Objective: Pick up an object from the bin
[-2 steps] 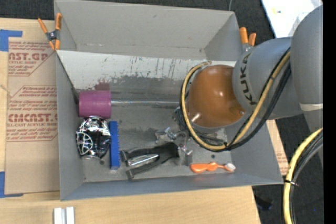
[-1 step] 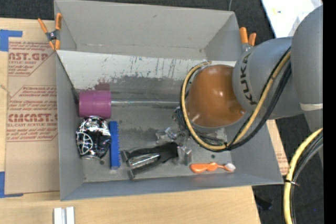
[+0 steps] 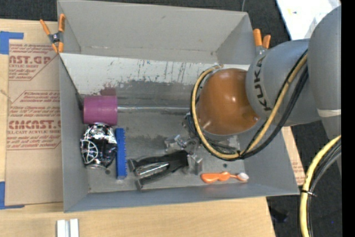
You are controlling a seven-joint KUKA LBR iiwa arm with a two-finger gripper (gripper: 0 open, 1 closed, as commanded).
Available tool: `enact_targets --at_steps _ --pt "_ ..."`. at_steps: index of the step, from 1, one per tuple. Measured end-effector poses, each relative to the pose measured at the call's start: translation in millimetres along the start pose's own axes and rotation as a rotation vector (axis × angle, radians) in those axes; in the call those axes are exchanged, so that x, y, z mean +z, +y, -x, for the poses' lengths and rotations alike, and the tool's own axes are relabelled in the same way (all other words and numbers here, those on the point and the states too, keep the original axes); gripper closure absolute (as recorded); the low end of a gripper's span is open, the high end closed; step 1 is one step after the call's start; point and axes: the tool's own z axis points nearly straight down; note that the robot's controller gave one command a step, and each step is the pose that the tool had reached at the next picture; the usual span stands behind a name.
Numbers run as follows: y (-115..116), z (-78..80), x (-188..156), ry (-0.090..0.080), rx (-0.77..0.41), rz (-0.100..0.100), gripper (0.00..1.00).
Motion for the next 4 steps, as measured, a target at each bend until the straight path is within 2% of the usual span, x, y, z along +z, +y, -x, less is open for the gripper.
enact_targets --at_steps 4 --pt "-0.3 0.0 0.0 0.000 0.000 -0.001 1.00"
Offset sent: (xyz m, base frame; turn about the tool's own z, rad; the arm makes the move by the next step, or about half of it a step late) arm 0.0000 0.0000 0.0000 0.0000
